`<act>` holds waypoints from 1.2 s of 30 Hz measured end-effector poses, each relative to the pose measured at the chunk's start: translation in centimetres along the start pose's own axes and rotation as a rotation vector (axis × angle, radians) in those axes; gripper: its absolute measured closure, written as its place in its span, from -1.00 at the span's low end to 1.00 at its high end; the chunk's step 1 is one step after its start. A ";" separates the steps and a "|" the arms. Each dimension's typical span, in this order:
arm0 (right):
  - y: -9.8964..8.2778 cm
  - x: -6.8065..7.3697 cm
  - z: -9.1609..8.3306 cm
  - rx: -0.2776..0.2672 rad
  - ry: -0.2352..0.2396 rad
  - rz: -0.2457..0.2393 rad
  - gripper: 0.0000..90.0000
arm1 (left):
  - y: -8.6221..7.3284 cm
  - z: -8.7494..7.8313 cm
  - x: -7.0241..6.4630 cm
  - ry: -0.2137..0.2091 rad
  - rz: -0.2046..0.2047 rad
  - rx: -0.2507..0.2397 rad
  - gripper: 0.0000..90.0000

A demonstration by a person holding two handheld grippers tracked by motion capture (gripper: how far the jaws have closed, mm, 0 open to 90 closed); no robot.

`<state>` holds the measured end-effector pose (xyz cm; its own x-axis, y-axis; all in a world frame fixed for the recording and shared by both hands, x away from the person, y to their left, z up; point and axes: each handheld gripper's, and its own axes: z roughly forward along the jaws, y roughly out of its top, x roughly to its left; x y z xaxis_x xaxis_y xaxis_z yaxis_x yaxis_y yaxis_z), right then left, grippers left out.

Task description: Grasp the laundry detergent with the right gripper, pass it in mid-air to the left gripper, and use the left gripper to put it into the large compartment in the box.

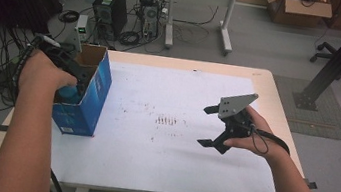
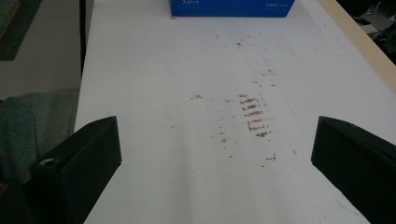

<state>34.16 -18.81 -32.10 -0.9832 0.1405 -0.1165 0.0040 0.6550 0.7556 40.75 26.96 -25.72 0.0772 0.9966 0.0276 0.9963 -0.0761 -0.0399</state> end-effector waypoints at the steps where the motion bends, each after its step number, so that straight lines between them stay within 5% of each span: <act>1: 0.0 0.0 -0.1 0.002 0.001 -0.001 -0.96 | 0.0 -0.1 -0.1 0.007 0.004 0.000 -0.82; 7: 0.0 0.1 -0.3 0.001 0.000 -0.003 -0.96 | -0.2 -1.6 -1.4 0.046 0.053 -0.026 -1.00; 17: 0.0 0.3 -1.0 0.003 -0.007 -0.006 -0.96 | -0.4 -5.3 -4.6 0.069 0.184 -0.085 -0.99; 20: -0.1 0.2 -1.4 0.011 -0.014 -0.004 -0.96 | -0.5 -6.8 -6.2 0.062 0.260 -0.106 -1.00; 26: -0.3 0.0 -2.2 0.030 -0.028 0.004 -0.96 | -0.7 -9.3 -10.6 0.054 0.477 -0.154 -0.99; 36: 0.0 -0.6 -3.8 0.056 -0.058 0.018 -0.96 | -1.7 -9.1 -18.0 0.060 0.864 -0.140 -0.99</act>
<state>34.09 -21.78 -29.57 -0.9706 0.1945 -0.1421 0.0333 0.6925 0.7206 38.01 8.85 -17.07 0.8048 0.5856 0.0968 0.5835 -0.8105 0.0515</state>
